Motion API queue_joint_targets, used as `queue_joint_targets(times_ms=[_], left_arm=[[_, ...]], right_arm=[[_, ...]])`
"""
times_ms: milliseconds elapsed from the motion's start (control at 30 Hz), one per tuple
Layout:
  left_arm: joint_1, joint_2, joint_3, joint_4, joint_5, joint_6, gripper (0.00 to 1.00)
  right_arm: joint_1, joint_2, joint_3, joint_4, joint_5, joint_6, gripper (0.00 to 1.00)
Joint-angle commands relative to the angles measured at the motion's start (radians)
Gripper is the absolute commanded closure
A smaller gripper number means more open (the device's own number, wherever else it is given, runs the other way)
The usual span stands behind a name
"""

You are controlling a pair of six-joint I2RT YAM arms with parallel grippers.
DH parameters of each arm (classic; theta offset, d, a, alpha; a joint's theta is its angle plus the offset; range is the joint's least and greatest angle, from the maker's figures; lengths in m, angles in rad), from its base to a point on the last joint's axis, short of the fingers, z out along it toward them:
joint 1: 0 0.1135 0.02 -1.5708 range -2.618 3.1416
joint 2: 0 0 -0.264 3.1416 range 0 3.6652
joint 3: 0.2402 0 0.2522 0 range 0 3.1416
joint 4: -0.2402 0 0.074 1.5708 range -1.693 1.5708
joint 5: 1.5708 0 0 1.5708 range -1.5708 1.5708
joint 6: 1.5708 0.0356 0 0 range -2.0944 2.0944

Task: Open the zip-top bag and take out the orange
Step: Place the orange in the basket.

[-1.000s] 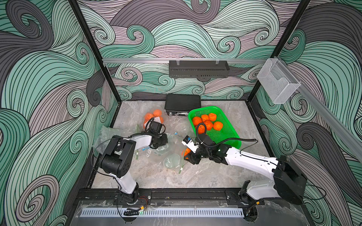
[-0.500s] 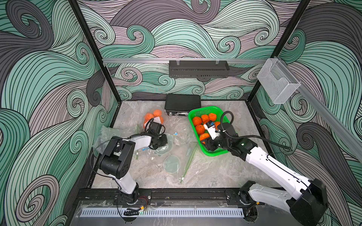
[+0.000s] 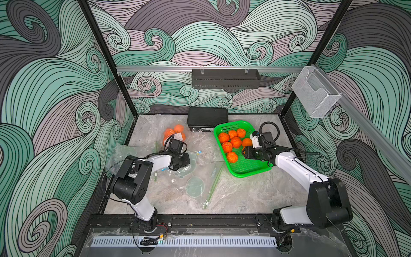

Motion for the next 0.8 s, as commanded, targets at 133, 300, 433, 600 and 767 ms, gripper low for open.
queue_joint_targets(times_ms=[133,300,433,600,767], left_arm=[[0.004,0.051,-0.012,-0.084,-0.019,-0.004,1.00],[0.003,0.048,-0.012,-0.086,-0.026,-0.002,1.00],[0.003,0.054,-0.010,-0.087,-0.023,-0.002,1.00],[0.005,0.052,-0.010,-0.089,-0.025,0.000,1.00],[0.004,0.057,-0.006,-0.092,-0.019,0.001,1.00]], right_arm=[[-0.009,0.118,0.062,0.136,-0.014,0.048,0.42],[-0.009,0.165,0.067,0.177,-0.022,0.054,0.38],[-0.009,0.203,0.078,0.173,-0.035,0.057,0.37],[-0.009,0.222,0.062,0.189,-0.057,0.072,0.35],[-0.009,0.236,0.061,0.194,-0.055,0.071,0.29]])
